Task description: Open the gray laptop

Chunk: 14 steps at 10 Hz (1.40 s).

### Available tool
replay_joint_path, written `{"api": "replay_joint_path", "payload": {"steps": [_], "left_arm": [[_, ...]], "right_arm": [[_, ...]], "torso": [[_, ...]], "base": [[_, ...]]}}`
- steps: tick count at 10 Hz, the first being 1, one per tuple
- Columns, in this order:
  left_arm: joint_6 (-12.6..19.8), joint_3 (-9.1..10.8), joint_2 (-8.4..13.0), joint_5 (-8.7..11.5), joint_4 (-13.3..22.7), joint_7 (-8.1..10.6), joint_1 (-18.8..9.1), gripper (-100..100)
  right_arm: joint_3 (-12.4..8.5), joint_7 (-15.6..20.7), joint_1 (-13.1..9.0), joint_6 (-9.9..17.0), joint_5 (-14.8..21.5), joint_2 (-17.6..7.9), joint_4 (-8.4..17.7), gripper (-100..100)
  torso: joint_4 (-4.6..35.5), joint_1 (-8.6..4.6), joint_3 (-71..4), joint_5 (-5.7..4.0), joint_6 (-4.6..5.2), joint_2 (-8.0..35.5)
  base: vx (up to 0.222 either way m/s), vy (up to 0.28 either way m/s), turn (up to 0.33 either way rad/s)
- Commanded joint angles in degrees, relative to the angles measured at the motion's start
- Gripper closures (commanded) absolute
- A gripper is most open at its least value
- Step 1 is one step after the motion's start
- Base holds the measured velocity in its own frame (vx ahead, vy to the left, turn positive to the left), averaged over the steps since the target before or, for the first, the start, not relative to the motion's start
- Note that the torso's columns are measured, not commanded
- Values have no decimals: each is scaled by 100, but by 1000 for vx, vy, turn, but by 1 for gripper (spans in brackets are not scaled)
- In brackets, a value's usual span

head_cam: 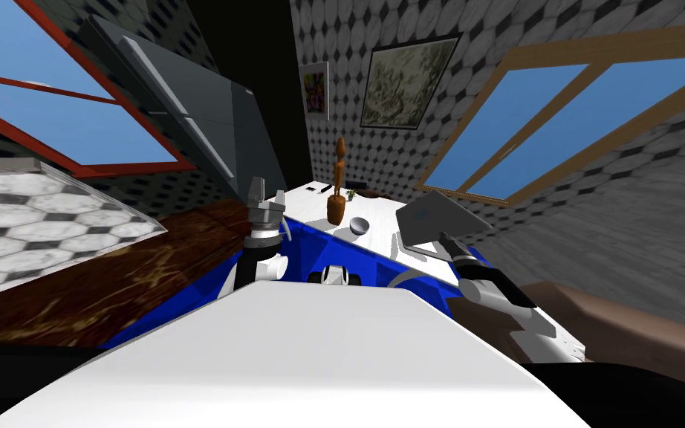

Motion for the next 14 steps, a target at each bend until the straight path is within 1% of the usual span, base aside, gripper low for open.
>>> {"api": "replay_joint_path", "payload": {"steps": [1, 2, 3, 4, 5, 6, 7, 8, 9, 10, 11, 12, 13, 14], "left_arm": [[0, 1, 0, 0, 0, 0, 1, 0], [0, 0, 0, 0, 0, 0, 0, 0], [0, 1, 1, 0, 0, 0, 1, 0], [0, 1, 0, 0, 0, 0, 1, 0], [0, 1, 0, 0, 0, 0, 1, 0], [0, 1, 1, 0, 0, 0, 1, 0], [0, 0, 0, 0, 0, 0, 0, 0], [0, 1, 1, 0, 0, 0, 1, 0], [0, 0, 0, 0, 0, 0, 1, 0], [0, 1, 1, 0, 0, 0, 1, 0], [0, 0, 0, 0, 0, 0, 0, 0], [0, 1, 1, 0, 0, 0, 1, 0], [0, 1, 1, 0, 0, 0, 1, 0], [0, 0, 0, 0, 0, 0, -1, 0]], "right_arm": [[340, -407, 358, -491, -308, -199, 364, 100], [351, -422, 325, -688, -308, -199, 364, 100], [562, -671, 510, -903, -512, -356, 630, 100], [562, -690, 550, -1067, -512, -356, 630, 100], [562, -690, 550, -1155, -512, -356, 630, 100], [762, -909, 741, -1362, -716, -513, 866, 100], [773, -959, 741, -1573, -716, -513, 897, 100], [977, -1228, 933, -1776, -919, -670, 1164, 100], [984, -1228, 933, -2023, -919, -670, 1164, 100], [1170, -1496, 1125, -2203, -1123, -827, 1430, 100], [1195, -1496, 1125, -2397, -1123, -827, 1430, 100], [1195, -1496, 1125, -2511, -1123, -827, 1430, 100], [865, -1806, 868, -2307, -847, -817, 1701, -100], [865, -1958, 856, -2307, -676, -817, 1766, -100]], "torso": [[5, -1, -1, 4, -2, 1], [0, -17, -6, -4, -9, -12], [6, -7, -6, 5, 1, -4], [5, 0, 3, -1, -1, 2], [9, 4, 5, 2, -7, 7], [19, 16, 9, 18, -4, 18], [13, 10, 7, 7, -12, 8], [20, 19, 6, 17, -5, 13], [15, 11, 8, 6, -1, 11], [26, 24, 11, 21, 1, 23], [25, 19, 14, 19, -4, 22], [34, 30, 16, 34, 6, 33], [45, 53, 21, 59, 7, 49], [61, 72, 40, 80, 14, 89]], "base": [[22, 8, 91], [32, 4, 68], [41, -3, 97], [32, 1, 51], [11, 5, -6], [23, 9, 108], [19, 4, 57], [33, 2, 103], [32, 4, 53], [28, 7, 95], [26, 7, 64], [19, 3, -4], [-93, 23, 152], [-115, 26, 175]]}}
